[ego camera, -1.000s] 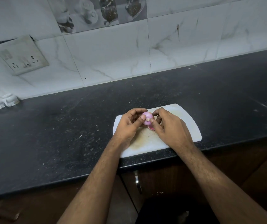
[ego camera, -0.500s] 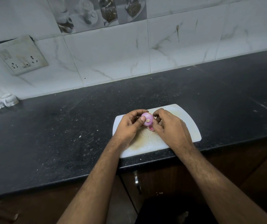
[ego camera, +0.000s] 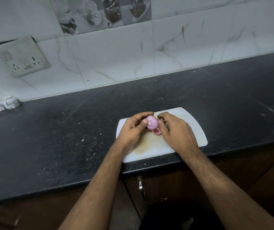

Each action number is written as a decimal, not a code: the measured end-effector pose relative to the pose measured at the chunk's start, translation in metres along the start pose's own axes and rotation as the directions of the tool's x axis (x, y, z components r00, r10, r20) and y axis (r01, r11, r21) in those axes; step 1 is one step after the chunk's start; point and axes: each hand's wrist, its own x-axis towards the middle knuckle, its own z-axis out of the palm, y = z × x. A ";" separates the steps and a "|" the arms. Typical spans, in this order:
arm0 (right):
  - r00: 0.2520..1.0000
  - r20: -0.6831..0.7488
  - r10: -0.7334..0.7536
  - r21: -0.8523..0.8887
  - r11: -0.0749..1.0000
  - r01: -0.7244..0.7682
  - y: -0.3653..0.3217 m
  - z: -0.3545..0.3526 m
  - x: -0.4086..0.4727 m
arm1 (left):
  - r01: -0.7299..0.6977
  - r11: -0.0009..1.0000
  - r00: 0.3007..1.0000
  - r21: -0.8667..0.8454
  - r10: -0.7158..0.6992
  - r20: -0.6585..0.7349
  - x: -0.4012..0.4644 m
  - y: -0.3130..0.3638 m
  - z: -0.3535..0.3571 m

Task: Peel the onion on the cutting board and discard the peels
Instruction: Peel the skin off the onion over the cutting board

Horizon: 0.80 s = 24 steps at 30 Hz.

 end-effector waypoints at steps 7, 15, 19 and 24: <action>0.999 0.038 -0.021 0.013 1.000 0.021 0.000 -0.002 -0.001 | 0.059 0.990 0.996 -0.125 -0.051 0.071 -0.007 0.008 0.004; 0.999 0.039 -0.031 0.014 0.999 0.031 0.001 0.000 -0.002 | 0.039 0.997 0.999 -0.060 -0.038 0.011 -0.006 0.006 0.006; 0.997 -0.035 0.068 0.058 0.996 -0.066 0.005 0.000 0.001 | 0.044 0.999 0.999 -0.017 -0.044 0.010 -0.006 0.006 0.006; 0.984 -0.083 0.157 0.100 0.984 -0.148 0.011 0.002 0.005 | 0.055 0.998 0.998 -0.014 -0.055 -0.031 -0.006 0.008 0.006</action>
